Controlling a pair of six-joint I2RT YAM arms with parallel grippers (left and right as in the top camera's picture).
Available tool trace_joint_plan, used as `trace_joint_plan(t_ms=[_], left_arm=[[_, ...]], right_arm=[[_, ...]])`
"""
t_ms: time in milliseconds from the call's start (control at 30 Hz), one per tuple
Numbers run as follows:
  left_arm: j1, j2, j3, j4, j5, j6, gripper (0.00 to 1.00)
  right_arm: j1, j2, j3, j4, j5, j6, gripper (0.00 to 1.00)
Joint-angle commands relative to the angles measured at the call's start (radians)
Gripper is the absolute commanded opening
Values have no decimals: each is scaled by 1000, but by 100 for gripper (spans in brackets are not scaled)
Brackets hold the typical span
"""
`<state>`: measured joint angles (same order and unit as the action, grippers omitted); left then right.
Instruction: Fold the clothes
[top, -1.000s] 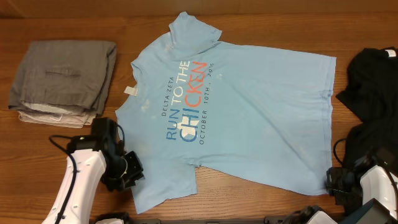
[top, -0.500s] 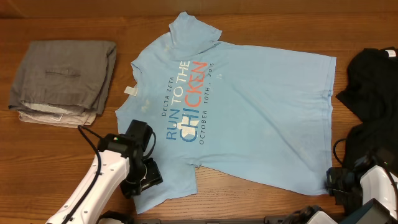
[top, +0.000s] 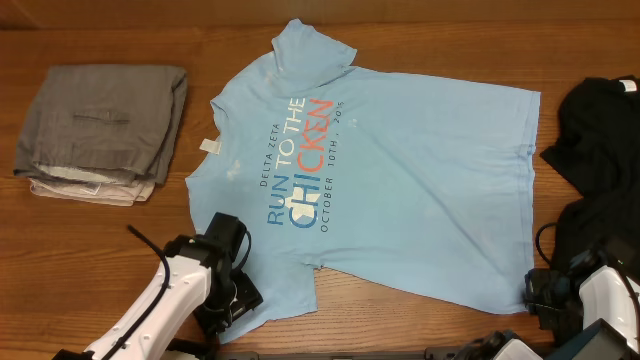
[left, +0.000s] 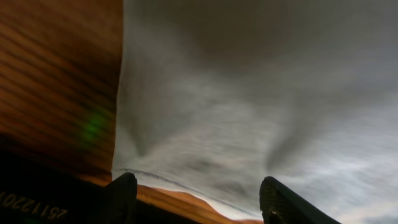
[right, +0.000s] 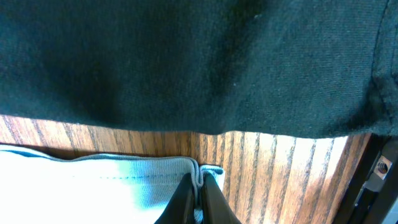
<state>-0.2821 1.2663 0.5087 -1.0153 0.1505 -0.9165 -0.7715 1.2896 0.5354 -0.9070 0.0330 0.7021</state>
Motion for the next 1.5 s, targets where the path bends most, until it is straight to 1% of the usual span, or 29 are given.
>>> trace_joint_plan(t_ms=[0, 167, 200, 233, 267, 333, 367, 400, 433, 567, 667, 733, 833, 967, 1067, 1267, 1467], left_arm=[[-5, 2, -47, 44, 23, -42, 66], [-5, 2, -90, 75, 50, -49, 65], [-5, 2, -90, 75, 50, -50, 62], [-5, 2, -91, 76, 49, -50, 56], [-5, 2, -91, 80, 49, -49, 47], [-5, 2, -91, 81, 50, -49, 24], [-5, 2, -91, 80, 53, -48, 15], [-5, 2, -91, 78, 53, -48, 8], [-5, 2, -91, 77, 53, -47, 4], [-5, 2, -84, 74, 53, 49, 4], [-5, 2, -58, 32, 53, 123, 4], [-5, 2, -24, -5, 52, 163, 4], [-5, 2, 74, -79, 27, 225, 4], [-5, 2, 220, -188, -73, 256, 4], [-5, 2, 323, -238, -91, 267, 4], [-5, 2, 476, -310, -165, 267, 4], [-2, 2, 613, -336, -210, 290, 4]], right_arm=[[0, 16, -21, 37, -37, -23, 4], [0, 16, -21, 37, -37, -23, 4], [0, 16, -21, 39, -38, -23, 4], [0, 16, -21, 39, -38, -23, 4], [0, 16, -21, 39, -39, -23, 4], [0, 16, -21, 39, -39, -23, 4], [0, 16, -21, 39, -39, -23, 4], [0, 16, -20, 39, -39, -23, 4], [0, 16, -20, 39, -44, -23, 4], [0, 16, -15, 57, -127, -72, 4], [0, 16, 12, 59, -145, -90, 4], [0, 16, 51, 29, -144, -90, 4], [0, 16, 142, -50, -143, -90, 4], [12, 15, 237, -143, -144, -102, 4], [41, 15, 277, -196, -140, -108, 4], [107, 15, 316, -241, -139, -108, 4], [151, 15, 401, -300, -139, -109, 4]])
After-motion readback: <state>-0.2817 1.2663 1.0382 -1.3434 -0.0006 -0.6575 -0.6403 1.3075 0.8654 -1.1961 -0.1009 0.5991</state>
